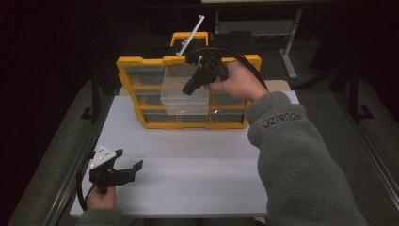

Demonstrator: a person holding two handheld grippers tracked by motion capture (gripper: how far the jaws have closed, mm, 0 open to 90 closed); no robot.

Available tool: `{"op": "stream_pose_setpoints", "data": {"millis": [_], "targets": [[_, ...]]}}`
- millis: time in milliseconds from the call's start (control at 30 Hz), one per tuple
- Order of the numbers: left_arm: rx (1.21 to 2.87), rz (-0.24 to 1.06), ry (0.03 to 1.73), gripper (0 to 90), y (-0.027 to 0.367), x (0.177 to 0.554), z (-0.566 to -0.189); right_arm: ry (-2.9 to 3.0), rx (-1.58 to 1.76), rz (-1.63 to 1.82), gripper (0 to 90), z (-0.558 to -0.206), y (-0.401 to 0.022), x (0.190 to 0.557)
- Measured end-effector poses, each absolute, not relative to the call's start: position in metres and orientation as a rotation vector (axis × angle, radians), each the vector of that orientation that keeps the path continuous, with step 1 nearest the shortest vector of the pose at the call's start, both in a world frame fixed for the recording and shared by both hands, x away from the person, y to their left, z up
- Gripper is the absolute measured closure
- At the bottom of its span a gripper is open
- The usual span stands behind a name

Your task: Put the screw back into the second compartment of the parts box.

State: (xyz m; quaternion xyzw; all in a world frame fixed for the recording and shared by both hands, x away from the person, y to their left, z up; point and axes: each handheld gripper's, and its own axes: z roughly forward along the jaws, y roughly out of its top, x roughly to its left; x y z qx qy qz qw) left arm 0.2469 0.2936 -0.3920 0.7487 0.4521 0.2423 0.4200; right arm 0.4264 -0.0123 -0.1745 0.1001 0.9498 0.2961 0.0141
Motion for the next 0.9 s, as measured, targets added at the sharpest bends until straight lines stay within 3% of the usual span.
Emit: {"op": "stream_pose_setpoints", "data": {"millis": [400, 900], "targets": [[1.853, 0.601, 1.135, 13.9, 0.292, 0.247, -0.393, 2.906, 0.347, 0.961, 78.3, -0.168, -0.025, 0.424], [1.873, 0.602, 1.143, 13.9, 0.292, 0.245, -0.393, 2.774, 0.451, 1.109, 68.0, -0.147, -0.093, 0.401]]}}
